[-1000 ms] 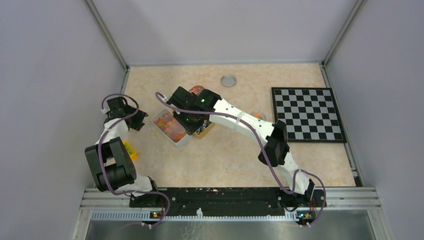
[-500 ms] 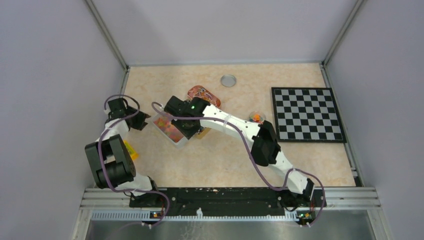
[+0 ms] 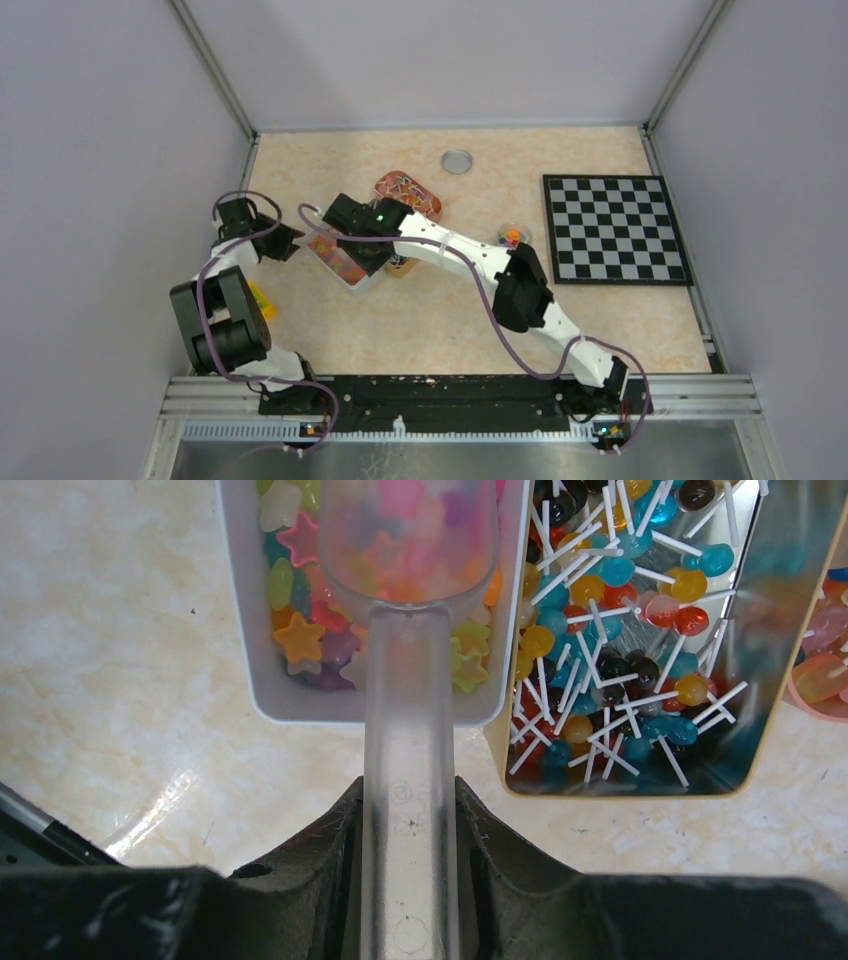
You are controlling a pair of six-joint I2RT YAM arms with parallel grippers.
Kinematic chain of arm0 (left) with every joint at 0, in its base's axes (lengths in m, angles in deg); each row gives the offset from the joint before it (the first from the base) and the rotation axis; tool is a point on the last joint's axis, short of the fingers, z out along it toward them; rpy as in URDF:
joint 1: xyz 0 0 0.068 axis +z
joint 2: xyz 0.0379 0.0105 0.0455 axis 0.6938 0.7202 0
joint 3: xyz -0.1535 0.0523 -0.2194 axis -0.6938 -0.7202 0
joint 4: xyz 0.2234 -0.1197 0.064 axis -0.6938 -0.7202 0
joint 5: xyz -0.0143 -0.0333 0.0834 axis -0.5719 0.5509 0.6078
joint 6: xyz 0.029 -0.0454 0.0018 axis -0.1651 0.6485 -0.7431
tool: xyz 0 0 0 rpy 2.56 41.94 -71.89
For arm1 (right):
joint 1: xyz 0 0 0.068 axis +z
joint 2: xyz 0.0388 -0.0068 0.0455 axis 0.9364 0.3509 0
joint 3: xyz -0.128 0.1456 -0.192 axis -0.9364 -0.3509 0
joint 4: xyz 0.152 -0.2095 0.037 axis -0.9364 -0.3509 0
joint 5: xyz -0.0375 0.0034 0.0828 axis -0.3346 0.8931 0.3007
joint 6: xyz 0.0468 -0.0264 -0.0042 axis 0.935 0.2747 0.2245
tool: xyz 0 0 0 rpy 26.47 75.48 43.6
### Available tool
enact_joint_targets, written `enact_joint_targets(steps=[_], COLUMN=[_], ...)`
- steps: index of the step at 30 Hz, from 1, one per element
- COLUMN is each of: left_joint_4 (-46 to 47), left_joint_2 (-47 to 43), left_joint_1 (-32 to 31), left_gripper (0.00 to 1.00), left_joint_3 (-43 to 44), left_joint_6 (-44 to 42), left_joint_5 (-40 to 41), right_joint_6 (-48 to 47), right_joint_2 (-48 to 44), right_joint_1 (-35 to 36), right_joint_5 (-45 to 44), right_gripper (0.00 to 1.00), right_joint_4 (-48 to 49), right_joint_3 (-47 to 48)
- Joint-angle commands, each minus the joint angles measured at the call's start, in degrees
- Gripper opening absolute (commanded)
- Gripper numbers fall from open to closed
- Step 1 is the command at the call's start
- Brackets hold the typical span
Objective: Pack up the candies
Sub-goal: Scoop the fake candies from the storage box.
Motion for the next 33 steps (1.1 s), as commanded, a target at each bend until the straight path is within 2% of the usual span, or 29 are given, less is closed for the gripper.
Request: enact_joint_targets(steps=[1, 20, 33], left_joint_4=[2.39, 3.64, 4.63], left_joint_2=[0.65, 0.83, 0.91], left_joint_1=[0.49, 0.48, 0.49], left_gripper=[0.43, 0.41, 0.4], left_joint_3=[-0.71, -1.6, -2.11], left_joint_6=[0.16, 0.17, 0.34], left_joint_5=[-1.55, -3.67, -5.29], right_joint_6=[-0.17, 0.63, 1.82], right_joint_2=[1.2, 1.38, -2.95], right_joint_1=[0.81, 0.85, 0.83], right_joint_5=[-2.0, -5.14, -5.19], right_gripper=[0.0, 0.0, 0.0], right_joint_4=[2.16, 11.23, 18.68], right_joint_3=[2.04, -2.87, -13.0])
